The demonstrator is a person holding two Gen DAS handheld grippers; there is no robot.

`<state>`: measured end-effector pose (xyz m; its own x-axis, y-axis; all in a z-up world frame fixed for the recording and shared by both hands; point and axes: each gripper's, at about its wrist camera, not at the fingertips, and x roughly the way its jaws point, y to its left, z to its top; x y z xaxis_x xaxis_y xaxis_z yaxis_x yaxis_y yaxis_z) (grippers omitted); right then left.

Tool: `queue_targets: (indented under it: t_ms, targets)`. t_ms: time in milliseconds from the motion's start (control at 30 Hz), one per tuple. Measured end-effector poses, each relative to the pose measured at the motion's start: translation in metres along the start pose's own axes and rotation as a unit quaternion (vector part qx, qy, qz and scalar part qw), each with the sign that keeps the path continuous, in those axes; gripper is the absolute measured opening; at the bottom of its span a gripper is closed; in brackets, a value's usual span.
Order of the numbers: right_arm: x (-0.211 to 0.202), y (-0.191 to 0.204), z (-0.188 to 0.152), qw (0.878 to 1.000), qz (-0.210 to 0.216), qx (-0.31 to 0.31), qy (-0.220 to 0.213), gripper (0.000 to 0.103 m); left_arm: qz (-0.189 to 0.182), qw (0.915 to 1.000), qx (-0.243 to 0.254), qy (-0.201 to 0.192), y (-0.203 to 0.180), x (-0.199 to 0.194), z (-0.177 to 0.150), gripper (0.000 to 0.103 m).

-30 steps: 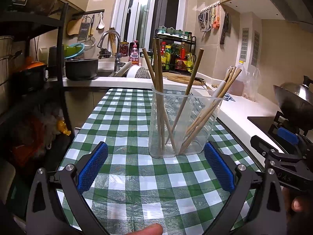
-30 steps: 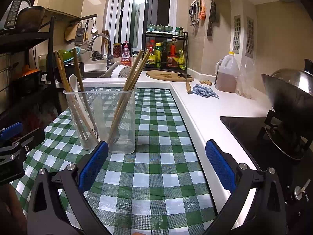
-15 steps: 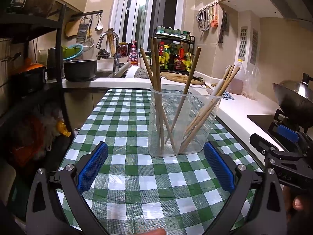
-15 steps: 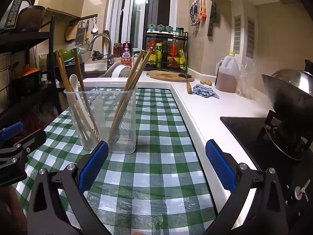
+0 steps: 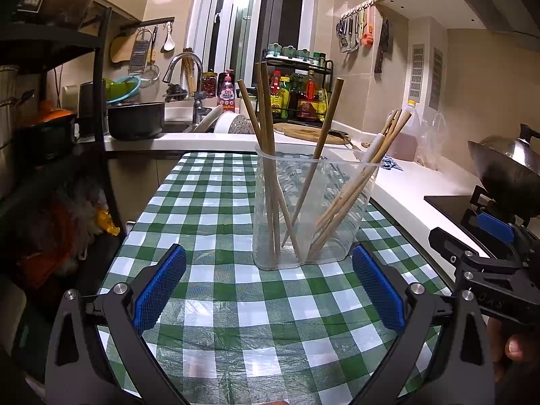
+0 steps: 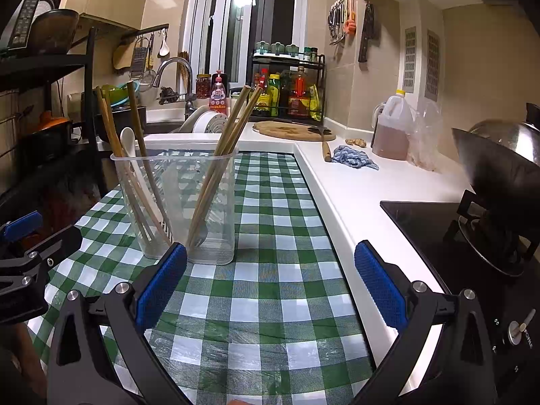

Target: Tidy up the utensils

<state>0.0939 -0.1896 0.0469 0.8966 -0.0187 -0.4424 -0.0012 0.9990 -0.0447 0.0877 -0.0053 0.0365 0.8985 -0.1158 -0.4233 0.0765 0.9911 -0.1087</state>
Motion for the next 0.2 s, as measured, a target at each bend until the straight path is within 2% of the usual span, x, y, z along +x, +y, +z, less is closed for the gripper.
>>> queue_targets:
  t_ms: [200]
  targets:
    - [0.0001, 0.0001, -0.0001, 1.0, 0.0, 0.0, 0.0, 0.098, -0.001, 1.0, -0.003, 0.006, 0.0022, 0.0022, -0.0002, 0.095]
